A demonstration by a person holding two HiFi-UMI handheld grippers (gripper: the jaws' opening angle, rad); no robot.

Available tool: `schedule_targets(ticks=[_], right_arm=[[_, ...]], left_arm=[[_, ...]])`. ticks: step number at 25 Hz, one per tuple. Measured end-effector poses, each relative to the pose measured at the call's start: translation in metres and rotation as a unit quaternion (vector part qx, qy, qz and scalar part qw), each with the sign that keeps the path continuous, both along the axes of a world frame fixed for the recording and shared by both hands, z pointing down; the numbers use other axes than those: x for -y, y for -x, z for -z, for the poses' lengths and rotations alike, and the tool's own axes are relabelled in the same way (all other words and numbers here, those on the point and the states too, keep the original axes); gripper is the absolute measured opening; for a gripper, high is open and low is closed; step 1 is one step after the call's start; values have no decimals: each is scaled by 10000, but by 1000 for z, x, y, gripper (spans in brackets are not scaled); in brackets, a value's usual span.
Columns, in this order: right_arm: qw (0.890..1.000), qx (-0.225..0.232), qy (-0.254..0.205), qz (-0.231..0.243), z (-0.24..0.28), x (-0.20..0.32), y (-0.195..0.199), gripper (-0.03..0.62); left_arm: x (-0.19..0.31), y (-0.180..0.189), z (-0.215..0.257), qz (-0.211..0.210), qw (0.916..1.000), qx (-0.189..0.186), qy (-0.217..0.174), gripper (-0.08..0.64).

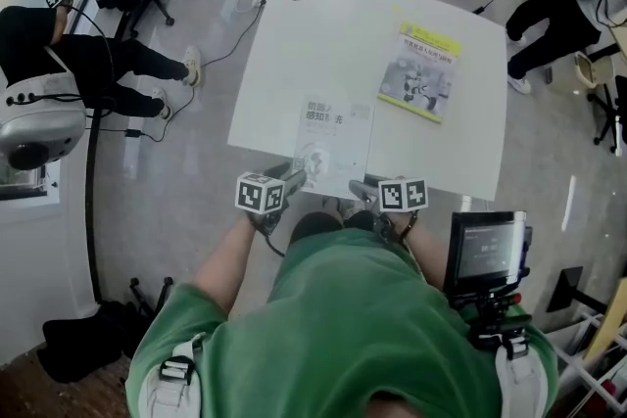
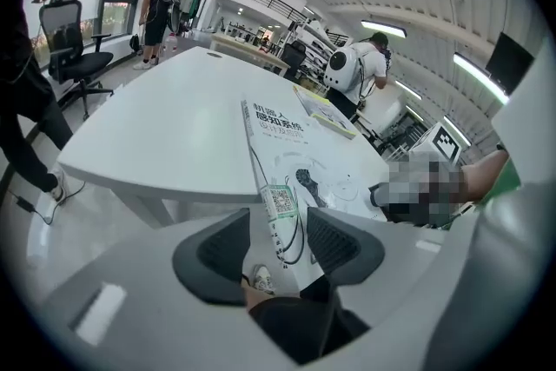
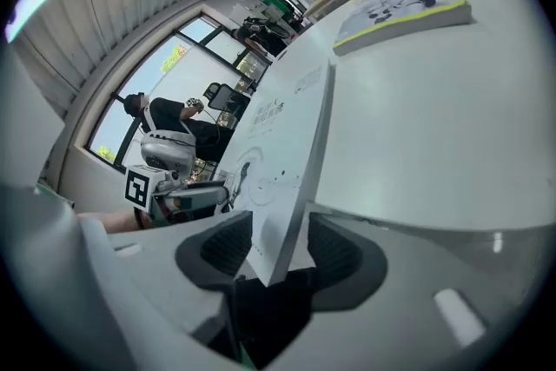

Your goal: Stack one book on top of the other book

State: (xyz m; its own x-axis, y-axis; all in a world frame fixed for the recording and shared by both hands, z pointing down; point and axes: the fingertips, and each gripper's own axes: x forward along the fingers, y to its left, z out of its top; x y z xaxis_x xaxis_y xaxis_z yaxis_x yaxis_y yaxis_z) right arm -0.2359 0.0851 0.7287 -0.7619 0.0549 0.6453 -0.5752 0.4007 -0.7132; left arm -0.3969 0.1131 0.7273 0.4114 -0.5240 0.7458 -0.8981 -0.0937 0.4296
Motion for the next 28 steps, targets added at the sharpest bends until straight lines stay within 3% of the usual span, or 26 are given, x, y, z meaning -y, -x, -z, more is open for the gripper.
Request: schedule_targets(ticks=[9, 15, 28], right_arm=[[9986, 329, 415, 43, -5, -7, 13, 204], [9989, 280, 346, 171, -6, -7, 14, 179], [9956, 314, -589, 652, 11, -5, 17, 121]], left_arm=[[-5, -12, 0, -488, 9968, -589, 212, 238], [-2, -17, -2, -679, 9939, -803, 321, 222], [1, -21, 12, -813, 9963, -227, -188, 147]])
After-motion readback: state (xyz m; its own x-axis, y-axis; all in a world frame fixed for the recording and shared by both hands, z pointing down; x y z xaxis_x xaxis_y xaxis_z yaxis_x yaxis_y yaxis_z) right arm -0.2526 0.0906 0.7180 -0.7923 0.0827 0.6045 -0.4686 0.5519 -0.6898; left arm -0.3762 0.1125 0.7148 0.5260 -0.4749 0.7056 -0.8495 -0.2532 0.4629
